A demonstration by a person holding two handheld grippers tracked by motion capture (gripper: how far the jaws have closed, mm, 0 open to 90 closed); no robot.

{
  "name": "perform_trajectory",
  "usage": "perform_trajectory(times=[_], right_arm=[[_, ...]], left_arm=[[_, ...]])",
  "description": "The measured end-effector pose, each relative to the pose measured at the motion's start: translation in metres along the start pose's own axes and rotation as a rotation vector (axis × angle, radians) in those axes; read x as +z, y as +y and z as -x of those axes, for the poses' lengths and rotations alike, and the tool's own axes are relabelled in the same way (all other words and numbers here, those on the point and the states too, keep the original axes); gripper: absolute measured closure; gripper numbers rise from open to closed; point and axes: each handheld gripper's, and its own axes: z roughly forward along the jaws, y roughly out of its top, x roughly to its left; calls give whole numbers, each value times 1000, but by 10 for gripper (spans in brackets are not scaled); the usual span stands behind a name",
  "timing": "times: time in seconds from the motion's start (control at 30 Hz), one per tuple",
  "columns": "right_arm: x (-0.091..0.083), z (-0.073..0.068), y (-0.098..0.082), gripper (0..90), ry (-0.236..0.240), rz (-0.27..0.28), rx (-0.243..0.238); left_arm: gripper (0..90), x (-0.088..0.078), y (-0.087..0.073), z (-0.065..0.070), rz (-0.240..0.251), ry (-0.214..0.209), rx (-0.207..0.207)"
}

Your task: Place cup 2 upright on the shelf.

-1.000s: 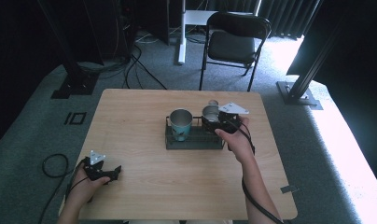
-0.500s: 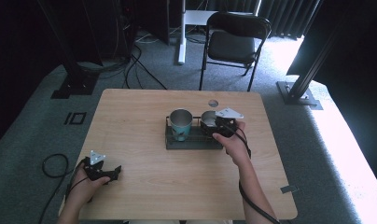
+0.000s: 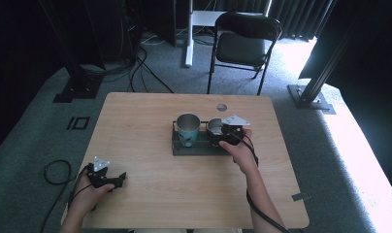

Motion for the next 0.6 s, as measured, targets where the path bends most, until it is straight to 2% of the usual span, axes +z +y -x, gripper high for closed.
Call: perform_trajectory(times=[0.07, 0.37, 0.53, 0.6], right_arm=[[0, 1, -1, 132, 4, 5, 12], [-1, 2, -1, 130, 16, -4, 5], [-7, 2, 0, 114, 25, 4, 54], [-10, 3, 0, 109, 27, 14, 54]], left_arm=[[94, 0, 0, 0, 0, 0, 0], [94, 0, 0, 0, 0, 1, 0], [94, 0, 0, 0, 0, 0, 0], [94, 0, 0, 0, 0, 0, 0]])
